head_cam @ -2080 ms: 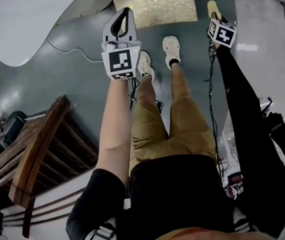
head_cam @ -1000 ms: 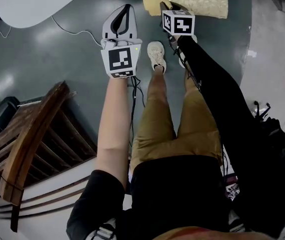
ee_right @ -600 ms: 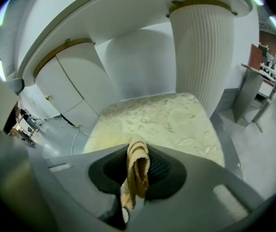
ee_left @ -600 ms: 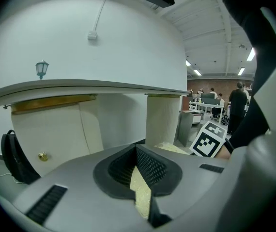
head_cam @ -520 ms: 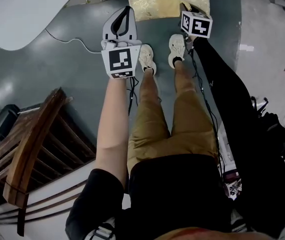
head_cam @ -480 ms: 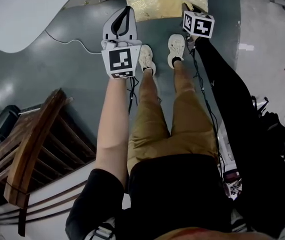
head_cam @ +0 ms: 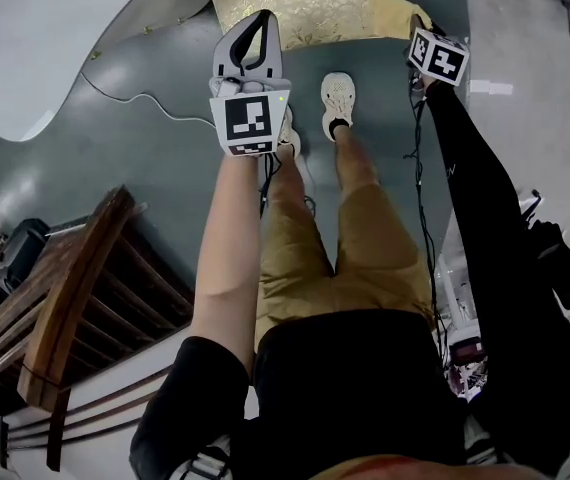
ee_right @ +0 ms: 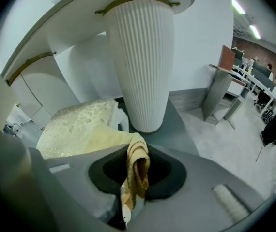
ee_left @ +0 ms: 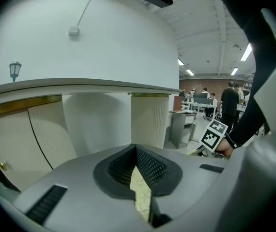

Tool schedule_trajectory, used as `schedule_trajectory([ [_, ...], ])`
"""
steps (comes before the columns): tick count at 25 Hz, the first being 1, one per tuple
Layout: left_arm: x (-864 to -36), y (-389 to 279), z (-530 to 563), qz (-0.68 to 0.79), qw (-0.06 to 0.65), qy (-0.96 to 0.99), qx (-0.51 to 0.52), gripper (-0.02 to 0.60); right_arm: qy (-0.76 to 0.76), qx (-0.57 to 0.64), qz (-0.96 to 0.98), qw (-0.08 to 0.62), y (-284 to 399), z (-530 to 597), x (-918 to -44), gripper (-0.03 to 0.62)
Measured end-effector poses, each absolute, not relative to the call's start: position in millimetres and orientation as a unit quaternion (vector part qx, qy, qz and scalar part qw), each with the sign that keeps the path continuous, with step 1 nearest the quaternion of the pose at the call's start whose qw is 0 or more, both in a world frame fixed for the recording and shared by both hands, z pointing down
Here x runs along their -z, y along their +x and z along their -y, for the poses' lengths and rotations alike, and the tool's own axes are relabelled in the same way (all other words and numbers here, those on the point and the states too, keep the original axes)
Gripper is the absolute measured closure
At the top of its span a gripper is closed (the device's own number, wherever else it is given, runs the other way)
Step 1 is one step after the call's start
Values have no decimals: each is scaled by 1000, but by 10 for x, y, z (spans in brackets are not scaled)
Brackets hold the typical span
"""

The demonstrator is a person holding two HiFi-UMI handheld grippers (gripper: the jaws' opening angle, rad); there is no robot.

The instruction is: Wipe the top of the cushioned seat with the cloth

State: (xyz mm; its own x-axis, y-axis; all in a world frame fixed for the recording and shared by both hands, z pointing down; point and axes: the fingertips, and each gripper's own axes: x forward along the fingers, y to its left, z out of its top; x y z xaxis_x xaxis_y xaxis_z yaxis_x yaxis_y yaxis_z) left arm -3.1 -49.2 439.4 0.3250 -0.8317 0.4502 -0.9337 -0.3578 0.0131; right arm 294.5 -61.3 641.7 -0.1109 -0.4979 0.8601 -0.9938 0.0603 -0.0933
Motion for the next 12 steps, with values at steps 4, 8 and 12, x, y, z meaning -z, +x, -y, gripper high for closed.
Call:
schedule_trajectory([
  [4,-4429,160,552,546,134,806,-187,575,597,-355,631,345,3299,652,-6394,537],
  [8,-4476,256,509,541,138,808,-187,575,601,-349,632,343,3374,593,-6381,537],
  [12,-4496,258,418,537,137,812,-185,575,602,-349,637,332,3327,448,-6331,537],
])
